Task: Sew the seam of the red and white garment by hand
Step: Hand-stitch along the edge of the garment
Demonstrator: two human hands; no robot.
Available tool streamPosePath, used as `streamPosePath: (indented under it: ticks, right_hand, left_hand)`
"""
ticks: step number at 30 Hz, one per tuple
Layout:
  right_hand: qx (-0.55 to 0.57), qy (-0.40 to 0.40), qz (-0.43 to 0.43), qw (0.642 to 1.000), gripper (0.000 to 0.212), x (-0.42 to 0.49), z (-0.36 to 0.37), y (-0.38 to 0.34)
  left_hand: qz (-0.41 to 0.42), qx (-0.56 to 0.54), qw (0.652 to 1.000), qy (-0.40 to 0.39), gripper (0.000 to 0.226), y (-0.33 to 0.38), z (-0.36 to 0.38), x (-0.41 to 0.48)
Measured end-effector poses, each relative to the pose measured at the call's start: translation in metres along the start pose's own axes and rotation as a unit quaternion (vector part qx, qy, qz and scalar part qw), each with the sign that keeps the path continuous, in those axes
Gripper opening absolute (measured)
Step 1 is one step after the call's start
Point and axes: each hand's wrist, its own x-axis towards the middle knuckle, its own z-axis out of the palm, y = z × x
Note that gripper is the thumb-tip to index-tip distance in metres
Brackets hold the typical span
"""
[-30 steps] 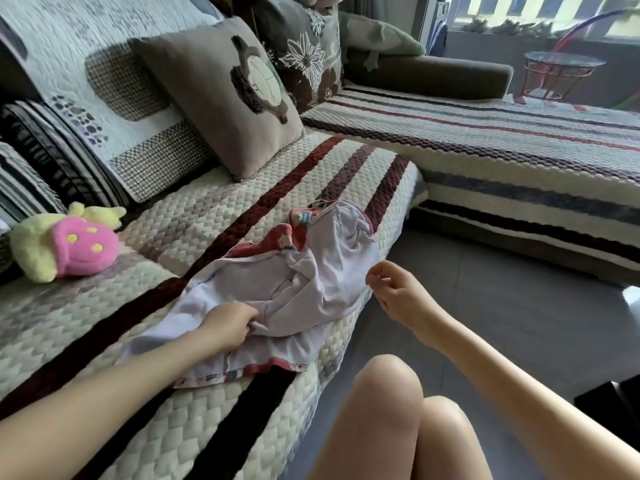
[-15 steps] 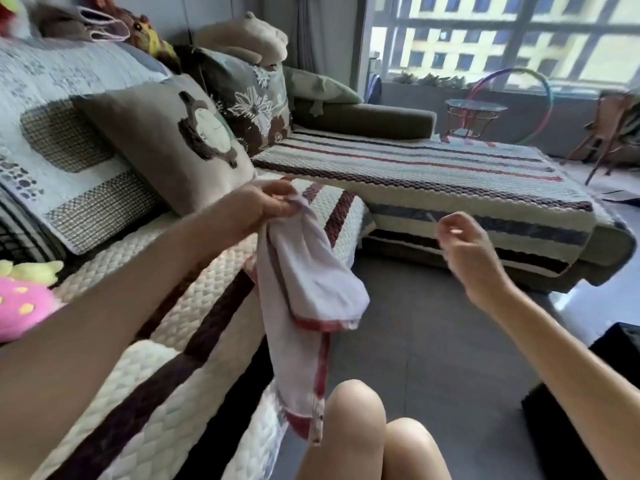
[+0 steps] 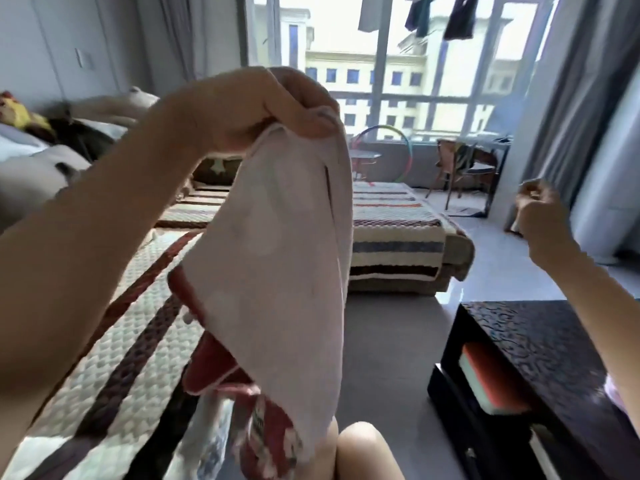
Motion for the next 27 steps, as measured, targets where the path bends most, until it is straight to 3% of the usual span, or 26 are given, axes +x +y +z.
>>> streamPosePath:
  ticks: [2, 5, 9, 12, 14, 18, 20, 24, 26, 27]
  right_hand:
    - [-0.014, 0.042, -0.007, 0.999, 0.016, 0.004, -0.032, -0.002]
    - [0.017, 0.039, -0.001, 0.999, 0.02, -0.013, -0.055, -0.008]
    - [0.12, -0.109, 0.06, 0.985, 0.028, -0.07, -0.052, -0.007]
    - [0.191, -0.262, 0.089, 0.942, 0.009, -0.128, -0.045, -0.003]
    - [0.206, -0.344, 0.116, 0.909, 0.017, -0.163, -0.041, 0.006]
    - [0.127, -0.441, 0.13, 0.879, 0.034, -0.204, -0.03, 0.033]
    - [0.108, -0.454, 0.142, 0.873, 0.035, -0.213, -0.025, 0.045]
    - [0.071, -0.389, 0.169, 0.903, 0.016, -0.214, -0.027, 0.062]
    - [0.071, -0.338, 0.192, 0.919, 0.016, -0.209, -0.038, 0.074]
    - [0.076, -0.311, 0.205, 0.925, 0.016, -0.206, -0.045, 0.08]
  left_hand:
    - [0.003, -0.003, 0.999, -0.047, 0.022, 0.006, 0.021, 0.005]
    - [-0.024, -0.062, 0.995, -0.078, 0.023, -0.006, 0.066, 0.02]
    - [-0.064, -0.057, 0.977, -0.194, 0.02, -0.063, 0.137, 0.041]
    - [-0.123, 0.033, 0.952, -0.278, 0.018, -0.118, 0.175, 0.049]
    - [-0.165, 0.043, 0.939, -0.298, 0.018, -0.15, 0.192, 0.047]
    - [-0.196, -0.044, 0.946, -0.256, 0.005, -0.183, 0.197, 0.042]
    - [-0.199, -0.078, 0.949, -0.233, 0.013, -0.195, 0.195, 0.046]
    - [-0.206, -0.157, 0.954, -0.15, 0.019, -0.208, 0.202, 0.059]
    - [-0.196, -0.155, 0.968, -0.038, 0.019, -0.214, 0.211, 0.063]
    - [-0.18, -0.094, 0.979, 0.036, 0.018, -0.216, 0.216, 0.062]
